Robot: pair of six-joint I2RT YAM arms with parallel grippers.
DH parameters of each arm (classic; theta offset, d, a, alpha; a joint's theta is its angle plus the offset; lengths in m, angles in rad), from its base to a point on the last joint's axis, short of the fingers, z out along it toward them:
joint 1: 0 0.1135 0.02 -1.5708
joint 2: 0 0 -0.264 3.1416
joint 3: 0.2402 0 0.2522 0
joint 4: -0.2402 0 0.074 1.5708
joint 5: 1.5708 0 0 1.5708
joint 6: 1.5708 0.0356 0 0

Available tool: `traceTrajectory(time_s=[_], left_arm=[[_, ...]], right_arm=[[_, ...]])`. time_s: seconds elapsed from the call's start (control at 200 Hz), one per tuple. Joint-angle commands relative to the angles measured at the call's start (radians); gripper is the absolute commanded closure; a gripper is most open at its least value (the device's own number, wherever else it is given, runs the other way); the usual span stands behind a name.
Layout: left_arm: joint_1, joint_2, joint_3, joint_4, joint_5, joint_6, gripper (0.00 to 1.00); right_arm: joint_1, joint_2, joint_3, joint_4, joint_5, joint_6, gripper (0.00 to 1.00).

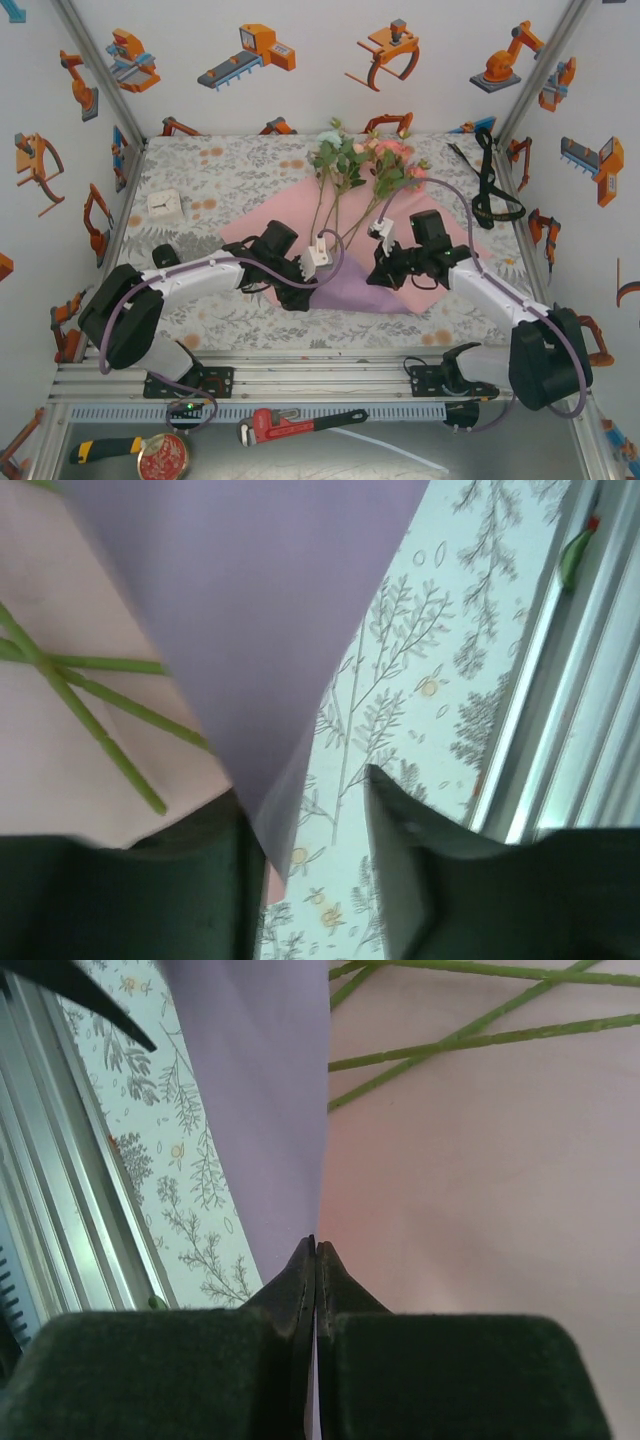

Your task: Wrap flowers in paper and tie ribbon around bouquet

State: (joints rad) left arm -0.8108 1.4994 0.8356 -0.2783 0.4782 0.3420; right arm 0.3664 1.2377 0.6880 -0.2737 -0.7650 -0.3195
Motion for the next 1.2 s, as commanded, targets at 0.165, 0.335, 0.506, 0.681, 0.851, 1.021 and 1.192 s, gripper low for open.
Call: traceTrajectory(time_s=[0.165,0.335,0.506,0.681,0.851,1.021,1.192], left_arm=[[0.007,0.006,0.036,-0.021,-0.088,-0.024,0.22],[0.03,-0.02,0.096,-0.063,-0.099,-0.076,0.21],[0.033,-0.063,0.177,-0.159,-0.179,-0.21,0.27],[0.033,0.0,0.177,-0.09,-0.09,-0.286,0.53],[0.033,0.15,0.204,-0.05,-0.062,-0.245,0.64],[0.035,0.228,0.195,-0.023,-0.079,-0.242,0.68],[0.034,0.227,0.19,0.002,-0.09,-0.271,0.67]], right_arm=[[0.007,0.074,0.075,-0.078,0.106,0.047,1.0],[0.007,0.21,0.173,-0.262,0.17,0.082,1.0],[0.008,0.234,0.151,-0.141,0.266,0.202,1.0],[0.012,0.314,0.208,-0.155,0.33,0.24,0.93],[0.011,0.359,0.286,-0.204,0.384,0.333,0.73],[0.019,0.236,0.321,-0.312,0.508,0.447,0.63],[0.17,0.12,0.312,-0.278,0.55,0.58,0.63]])
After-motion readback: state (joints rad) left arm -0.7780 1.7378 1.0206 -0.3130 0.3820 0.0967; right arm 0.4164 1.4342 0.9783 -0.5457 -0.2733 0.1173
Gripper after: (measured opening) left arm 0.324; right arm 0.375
